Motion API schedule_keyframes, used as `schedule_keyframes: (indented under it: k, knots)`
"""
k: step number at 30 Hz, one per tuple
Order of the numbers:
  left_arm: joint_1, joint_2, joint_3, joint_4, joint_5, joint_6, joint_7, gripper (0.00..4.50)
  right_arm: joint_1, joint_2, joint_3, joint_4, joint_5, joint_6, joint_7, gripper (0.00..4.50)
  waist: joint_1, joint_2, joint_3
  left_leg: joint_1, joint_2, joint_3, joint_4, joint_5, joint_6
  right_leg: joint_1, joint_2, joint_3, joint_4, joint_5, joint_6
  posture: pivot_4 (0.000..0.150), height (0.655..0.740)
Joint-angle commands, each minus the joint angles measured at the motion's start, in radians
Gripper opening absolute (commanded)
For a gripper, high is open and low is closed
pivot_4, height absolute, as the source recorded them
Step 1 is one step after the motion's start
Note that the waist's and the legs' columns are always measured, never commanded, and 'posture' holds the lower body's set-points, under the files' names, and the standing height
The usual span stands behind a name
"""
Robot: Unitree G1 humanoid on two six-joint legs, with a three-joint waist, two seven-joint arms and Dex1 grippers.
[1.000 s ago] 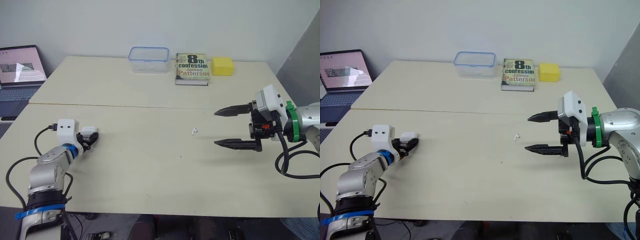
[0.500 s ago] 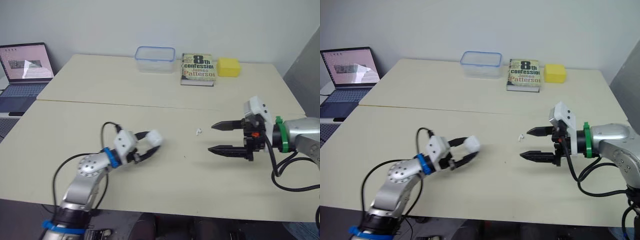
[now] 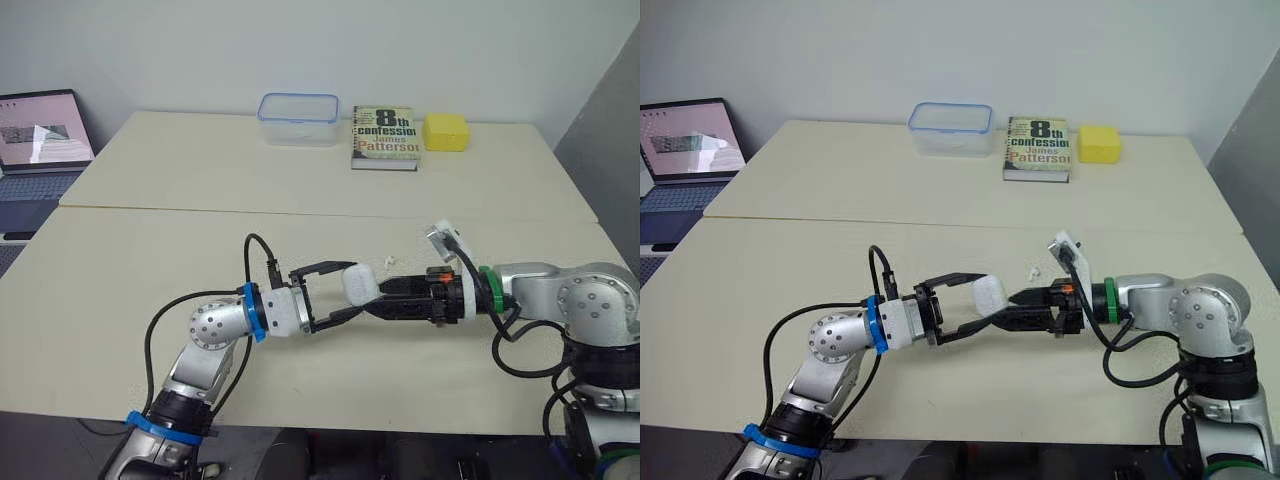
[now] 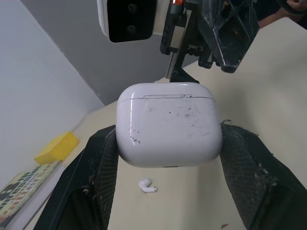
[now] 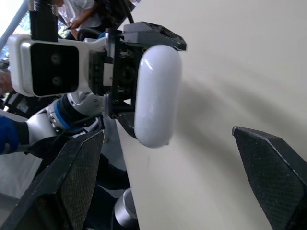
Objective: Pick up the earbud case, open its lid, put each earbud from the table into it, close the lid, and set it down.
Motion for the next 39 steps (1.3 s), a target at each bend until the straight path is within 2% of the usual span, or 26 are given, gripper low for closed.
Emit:
schedule_keyframes:
  k: [1, 7, 8, 10, 12, 17, 19, 27, 32, 34, 36, 39]
  knots:
    - [-0.014, -0.001, -0.004, -0.012, -0.014, -0.034, -0.001, 2.76, -0.024, 0.018, -0.025, -0.005, 0.048, 0.012, -0.023, 4.50, 0.000, 0.000, 0.000, 0.000, 0.000, 0.000, 0.000, 0.000, 0.000, 0.000, 0.000, 0.000, 0.000, 0.000, 0.000, 0.150, 0.7400]
    - [-0.013, -0.009, -0.005, -0.015, -0.016, -0.031, 0.008, 2.76, -0.027, 0.031, -0.016, -0.003, 0.055, 0.011, -0.048, 4.50, -0.001, 0.000, 0.000, 0.000, 0.000, 0.000, 0.000, 0.000, 0.000, 0.000, 0.001, 0.000, 0.000, 0.000, 0.000, 0.150, 0.7400]
    - [-0.014, -0.008, -0.007, -0.015, -0.017, -0.027, 0.004, 2.76, -0.028, 0.035, -0.016, -0.001, 0.053, 0.009, -0.053, 4.32, -0.001, 0.000, 0.000, 0.000, 0.000, 0.000, 0.000, 0.000, 0.000, 0.000, 0.001, 0.000, 0.000, 0.000, 0.000, 0.150, 0.7400]
    - [-0.011, -0.008, -0.010, -0.017, -0.015, -0.026, 0.004, 2.76, -0.026, 0.038, -0.016, -0.001, 0.052, 0.008, -0.057, 3.87, -0.001, 0.000, 0.000, 0.000, 0.000, 0.000, 0.000, 0.000, 0.000, 0.000, 0.001, 0.000, 0.000, 0.000, 0.000, 0.150, 0.7400]
    - [-0.009, -0.010, -0.012, -0.021, -0.012, -0.026, 0.006, 2.76, -0.024, 0.040, -0.014, -0.002, 0.051, 0.007, -0.061, 3.23, -0.001, 0.000, 0.000, 0.000, 0.000, 0.000, 0.000, 0.000, 0.000, 0.000, 0.001, 0.000, 0.000, 0.000, 0.000, 0.150, 0.7400]
    - [-0.007, -0.017, -0.009, -0.024, -0.007, -0.024, 0.020, 2.76, -0.023, 0.042, -0.009, -0.003, 0.053, 0.010, -0.065, 1.34, -0.001, 0.000, 0.000, 0.000, 0.000, 0.000, 0.000, 0.000, 0.000, 0.000, 0.001, 0.000, 0.000, 0.000, 0.000, 0.150, 0.7400]
    - [-0.007, -0.018, -0.009, -0.024, -0.005, -0.026, 0.023, 2.76, -0.027, 0.043, -0.006, 0.001, 0.052, 0.008, -0.067, 0.74, -0.001, 0.000, 0.000, 0.000, 0.000, 0.000, 0.000, 0.000, 0.000, 0.000, 0.001, 0.000, 0.000, 0.000, 0.000, 0.150, 0.7400]
    - [0.002, 0.002, -0.016, -0.038, -0.050, 0.026, -0.018, 2.76, -0.046, 0.041, -0.004, 0.022, 0.056, 0.015, -0.059, 0.73, -0.002, 0.000, 0.000, 0.000, 0.000, 0.000, 0.000, 0.000, 0.000, 0.000, 0.001, 0.000, 0.000, 0.000, 0.000, 0.150, 0.7400]
    - [-0.024, 0.033, 0.005, -0.012, -0.018, 0.055, -0.010, 4.39, -0.065, 0.029, 0.008, 0.035, 0.053, 0.021, -0.044, 0.73, -0.003, 0.000, 0.000, 0.000, 0.000, -0.001, 0.000, 0.000, 0.000, 0.000, 0.001, 0.000, 0.000, 0.000, 0.000, 0.150, 0.7400]
    - [-0.026, 0.084, 0.007, -0.028, -0.042, 0.170, -0.042, 4.50, -0.082, 0.009, 0.008, 0.041, 0.045, 0.022, -0.033, 0.73, -0.005, 0.000, 0.000, 0.000, 0.000, -0.001, 0.000, 0.000, 0.000, 0.000, 0.001, -0.001, 0.000, 0.000, 0.000, 0.150, 0.7400]
    - [-0.028, 0.137, 0.025, -0.080, -0.108, 0.362, -0.051, 4.50, -0.102, -0.046, 0.023, 0.027, 0.013, 0.008, 0.001, 0.73, -0.008, 0.001, 0.001, 0.000, 0.000, -0.001, -0.001, 0.000, 0.000, -0.001, 0.002, -0.001, 0.000, 0.000, 0.000, 0.150, 0.7400]
    - [-0.042, 0.214, 0.047, -0.177, -0.223, 0.691, -0.040, 4.50, -0.120, -0.207, 0.142, -0.048, -0.135, -0.114, 0.139, 0.73, -0.009, 0.001, 0.001, -0.001, 0.000, -0.003, -0.001, 0.000, 0.000, -0.001, 0.002, -0.002, 0.000, 0.000, 0.000, 0.150, 0.7400]
